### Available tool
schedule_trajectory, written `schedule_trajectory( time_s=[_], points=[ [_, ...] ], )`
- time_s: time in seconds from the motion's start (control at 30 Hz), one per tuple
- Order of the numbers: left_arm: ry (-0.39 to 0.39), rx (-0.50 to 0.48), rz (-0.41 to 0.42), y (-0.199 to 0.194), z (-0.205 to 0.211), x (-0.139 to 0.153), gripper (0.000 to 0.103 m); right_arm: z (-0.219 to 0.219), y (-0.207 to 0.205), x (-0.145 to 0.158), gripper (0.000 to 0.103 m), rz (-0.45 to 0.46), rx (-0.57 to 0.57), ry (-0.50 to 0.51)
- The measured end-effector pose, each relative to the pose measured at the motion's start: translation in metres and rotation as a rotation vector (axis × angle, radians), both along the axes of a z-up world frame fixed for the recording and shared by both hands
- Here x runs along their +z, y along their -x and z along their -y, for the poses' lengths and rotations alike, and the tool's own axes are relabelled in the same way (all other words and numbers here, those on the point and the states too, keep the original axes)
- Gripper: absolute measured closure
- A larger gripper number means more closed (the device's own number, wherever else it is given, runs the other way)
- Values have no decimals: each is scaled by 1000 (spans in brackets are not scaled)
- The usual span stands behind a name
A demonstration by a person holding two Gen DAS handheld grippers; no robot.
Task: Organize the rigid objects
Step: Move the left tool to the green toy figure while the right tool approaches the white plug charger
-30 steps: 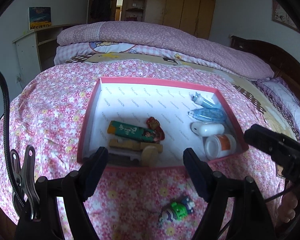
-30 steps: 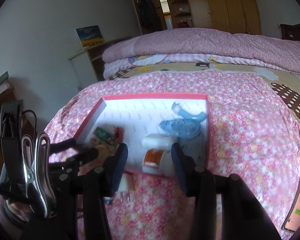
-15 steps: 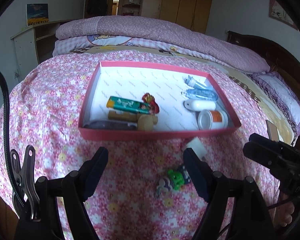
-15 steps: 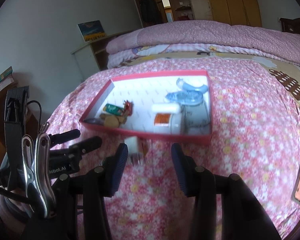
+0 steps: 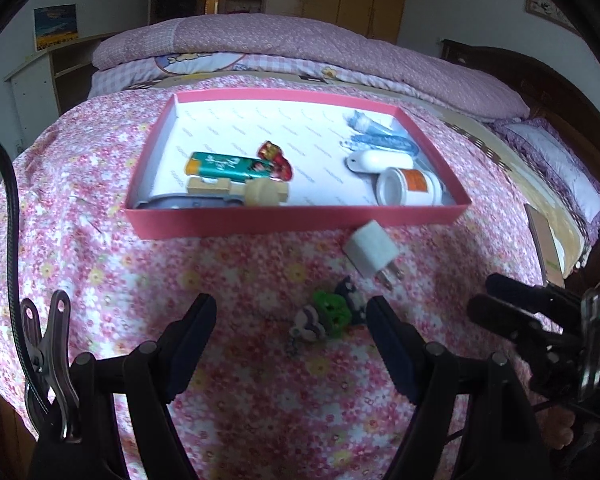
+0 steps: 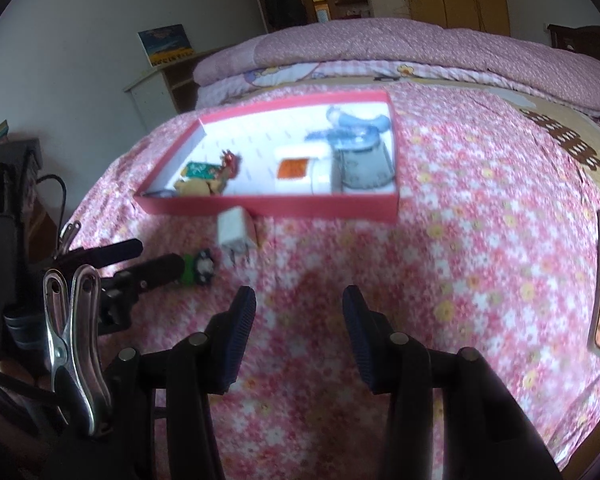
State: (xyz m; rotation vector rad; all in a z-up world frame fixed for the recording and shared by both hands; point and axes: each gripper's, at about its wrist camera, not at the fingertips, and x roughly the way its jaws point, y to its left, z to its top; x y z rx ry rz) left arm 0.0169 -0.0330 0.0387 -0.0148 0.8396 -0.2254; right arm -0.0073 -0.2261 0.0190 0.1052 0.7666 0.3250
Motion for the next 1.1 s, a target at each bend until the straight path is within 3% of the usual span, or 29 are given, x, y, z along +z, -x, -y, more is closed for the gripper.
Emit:
schedule_trajectory(
  time_s=[0.37,0.7,0.77,1.1],
  points=[
    [-20,-56,-19,2,20,-12,23,7,2,-20,57,-37,-21,7],
    [-93,-60,8,3,32,-18,40,10,4,-25,56,-21,-20,-19],
    [-113,-61,22,4,34,-18,52,10,5,-25,56,-17,-19,-23],
    [-81,-52,16,8,30,-14,52,11,6,-26,54,-8,-13,-37]
  ],
)
